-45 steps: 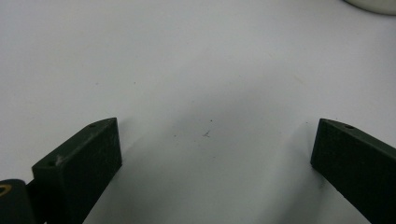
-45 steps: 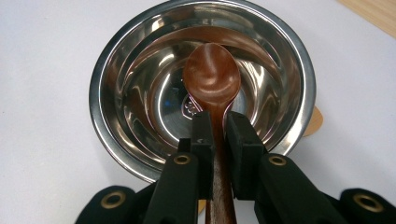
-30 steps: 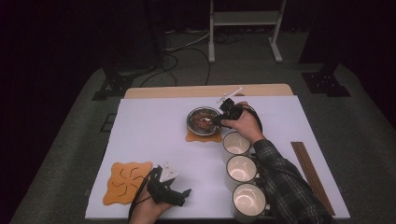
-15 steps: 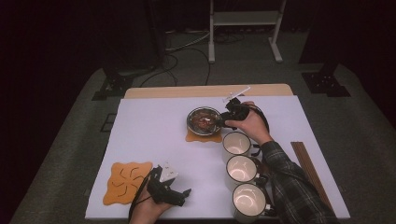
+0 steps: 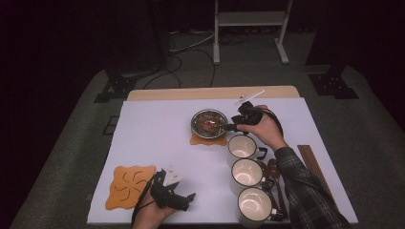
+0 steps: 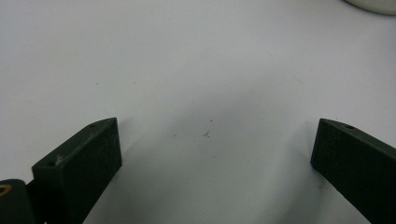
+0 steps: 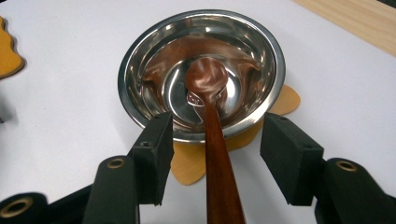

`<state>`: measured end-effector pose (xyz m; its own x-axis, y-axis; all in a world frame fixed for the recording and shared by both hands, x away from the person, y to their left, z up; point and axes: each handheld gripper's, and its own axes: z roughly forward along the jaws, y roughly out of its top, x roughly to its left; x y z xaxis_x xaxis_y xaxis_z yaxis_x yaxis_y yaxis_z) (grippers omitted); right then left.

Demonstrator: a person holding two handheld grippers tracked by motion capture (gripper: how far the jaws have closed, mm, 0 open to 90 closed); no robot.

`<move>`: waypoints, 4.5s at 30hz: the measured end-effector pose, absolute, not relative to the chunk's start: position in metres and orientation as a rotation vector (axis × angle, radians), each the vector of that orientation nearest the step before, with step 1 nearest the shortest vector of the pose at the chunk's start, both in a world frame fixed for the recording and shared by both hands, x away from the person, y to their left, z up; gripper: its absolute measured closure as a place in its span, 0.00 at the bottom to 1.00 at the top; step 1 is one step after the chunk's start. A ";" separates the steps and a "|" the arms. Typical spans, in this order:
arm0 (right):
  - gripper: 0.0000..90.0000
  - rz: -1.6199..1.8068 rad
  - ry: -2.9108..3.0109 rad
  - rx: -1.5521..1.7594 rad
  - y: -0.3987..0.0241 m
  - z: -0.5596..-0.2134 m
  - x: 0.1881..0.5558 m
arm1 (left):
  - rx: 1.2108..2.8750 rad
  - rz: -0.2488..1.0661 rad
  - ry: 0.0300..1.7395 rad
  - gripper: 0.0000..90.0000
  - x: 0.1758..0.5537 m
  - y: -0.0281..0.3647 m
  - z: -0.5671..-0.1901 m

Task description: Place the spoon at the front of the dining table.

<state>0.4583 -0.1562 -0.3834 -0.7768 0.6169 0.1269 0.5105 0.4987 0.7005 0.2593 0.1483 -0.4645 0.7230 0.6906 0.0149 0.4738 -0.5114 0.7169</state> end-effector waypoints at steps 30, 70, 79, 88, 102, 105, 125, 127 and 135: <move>0.49 1.085 2.561 1.048 -0.182 -0.387 0.458 | 2.205 0.390 0.879 0.01 0.259 0.148 -0.465; 0.50 1.038 2.458 1.188 -0.185 -0.385 0.510 | 2.209 0.393 0.875 0.01 0.259 0.148 -0.465; 0.49 1.080 2.445 1.155 -0.188 -0.376 0.499 | 2.210 0.390 0.877 0.01 0.259 0.148 -0.464; 0.48 1.122 2.419 1.131 -0.197 -0.371 0.484 | 2.207 0.389 0.879 0.01 0.259 0.148 -0.465; 0.47 1.167 2.408 1.136 -0.207 -0.369 0.466 | 2.206 0.390 0.878 0.01 0.259 0.148 -0.465; 0.45 1.164 2.403 1.137 -0.208 -0.369 0.462 | 2.206 0.391 0.878 0.01 0.259 0.148 -0.465; 0.44 1.195 2.380 1.168 -0.232 -0.371 0.438 | 2.208 0.391 0.877 0.01 0.259 0.148 -0.465; 0.45 1.197 2.375 1.171 -0.235 -0.373 0.436 | 2.207 0.391 0.877 0.01 0.259 0.148 -0.465; 0.44 1.192 2.362 1.181 -0.244 -0.378 0.427 | 2.207 0.390 0.877 0.01 0.259 0.148 -0.465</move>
<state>0.4268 -0.2441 -0.3777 -0.6427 0.7544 0.1335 0.5554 0.3388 0.7595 0.2593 0.1484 -0.4646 0.7228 0.6909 0.0148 0.4736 -0.5108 0.7175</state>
